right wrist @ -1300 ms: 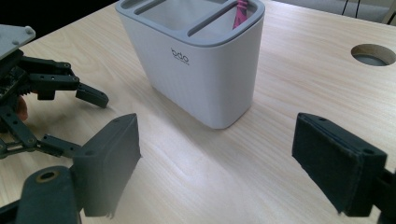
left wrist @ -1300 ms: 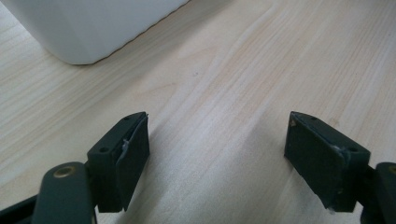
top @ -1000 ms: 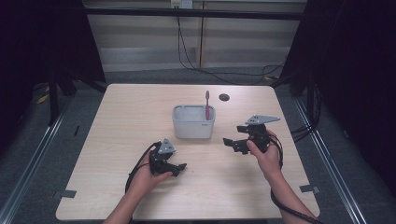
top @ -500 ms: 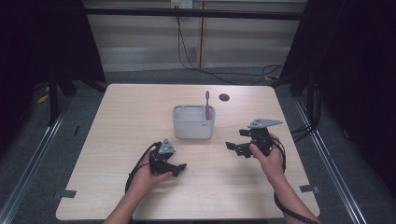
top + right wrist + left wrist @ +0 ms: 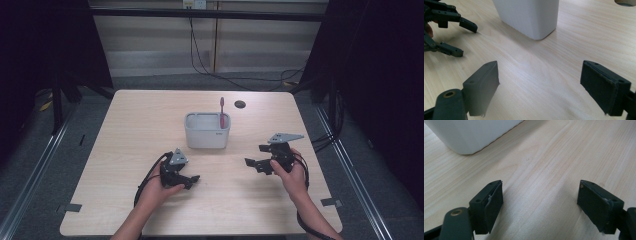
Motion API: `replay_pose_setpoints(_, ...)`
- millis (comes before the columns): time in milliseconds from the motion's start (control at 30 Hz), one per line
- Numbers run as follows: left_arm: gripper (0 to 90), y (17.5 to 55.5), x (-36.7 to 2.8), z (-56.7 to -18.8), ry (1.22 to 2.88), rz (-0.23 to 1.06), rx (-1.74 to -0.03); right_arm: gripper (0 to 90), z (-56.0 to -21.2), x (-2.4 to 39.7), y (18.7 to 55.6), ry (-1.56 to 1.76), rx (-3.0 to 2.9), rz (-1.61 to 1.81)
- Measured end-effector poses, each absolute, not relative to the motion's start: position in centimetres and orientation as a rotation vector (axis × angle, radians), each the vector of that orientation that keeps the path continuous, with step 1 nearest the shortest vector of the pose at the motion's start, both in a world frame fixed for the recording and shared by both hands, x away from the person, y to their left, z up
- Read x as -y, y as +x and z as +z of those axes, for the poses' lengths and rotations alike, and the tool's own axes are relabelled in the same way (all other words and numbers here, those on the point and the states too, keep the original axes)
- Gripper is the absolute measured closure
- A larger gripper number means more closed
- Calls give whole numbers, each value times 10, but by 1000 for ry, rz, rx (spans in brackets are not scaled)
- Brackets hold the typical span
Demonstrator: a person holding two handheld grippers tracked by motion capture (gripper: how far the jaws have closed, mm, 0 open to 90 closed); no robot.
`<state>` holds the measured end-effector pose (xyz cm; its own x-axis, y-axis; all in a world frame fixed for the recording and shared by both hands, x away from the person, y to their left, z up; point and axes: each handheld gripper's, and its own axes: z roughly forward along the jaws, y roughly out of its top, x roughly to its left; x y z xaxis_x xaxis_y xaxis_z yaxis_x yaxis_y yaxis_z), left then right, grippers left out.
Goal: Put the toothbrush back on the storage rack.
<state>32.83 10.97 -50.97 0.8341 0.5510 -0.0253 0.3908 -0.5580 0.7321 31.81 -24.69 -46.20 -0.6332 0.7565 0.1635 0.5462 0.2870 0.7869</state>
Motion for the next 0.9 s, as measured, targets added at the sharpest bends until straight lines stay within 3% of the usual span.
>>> replay_pose_setpoints(900, 205, 328, -110, -510, 2231, 264, -684, 150, -492, 272, 305, 1252, -2332, 1206)
